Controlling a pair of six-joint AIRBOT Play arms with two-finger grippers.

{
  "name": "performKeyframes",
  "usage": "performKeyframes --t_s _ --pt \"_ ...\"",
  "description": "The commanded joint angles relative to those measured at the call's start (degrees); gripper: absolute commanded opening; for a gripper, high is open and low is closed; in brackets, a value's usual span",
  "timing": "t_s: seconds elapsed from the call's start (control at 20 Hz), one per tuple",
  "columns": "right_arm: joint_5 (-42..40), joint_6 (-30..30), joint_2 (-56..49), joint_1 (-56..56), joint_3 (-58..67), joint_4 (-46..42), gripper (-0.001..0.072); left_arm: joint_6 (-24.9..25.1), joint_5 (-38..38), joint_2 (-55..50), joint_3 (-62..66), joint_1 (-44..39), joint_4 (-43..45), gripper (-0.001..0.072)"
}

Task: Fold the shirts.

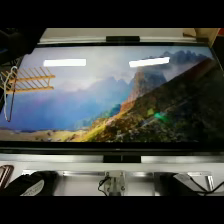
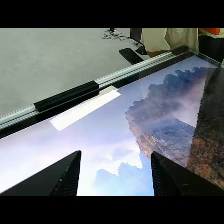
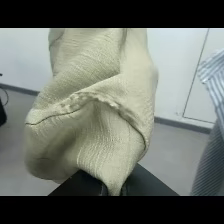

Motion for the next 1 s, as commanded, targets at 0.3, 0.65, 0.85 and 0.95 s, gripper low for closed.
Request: performKeyframes --t_s 0.3,0.65,0.85,0.95 --pt "-3.52 -3.54 -3.13 -13.66 0.02 11.72 0.0062 -1.05 -0.04 -0.04 0.0 0.04 0.15 0.0532" --pt "-4.2 -4.74 -5.4 -18.51 0.02 13.84 0.0062 -2.58 -4.2 -0.04 0.0 0.04 0.22 0.0532" --pt "-2.47 -4.7 -4.96 -21.07 0.02 13.57 0.0062 -2.58 -4.72 -0.04 0.0 0.13 2.58 0.0532" --pt "0.15 -3.63 -4.7 -24.06 0.02 13.4 0.0063 -2.58 -4.74 -0.04 0.0 0.15 3.23 0.0532"
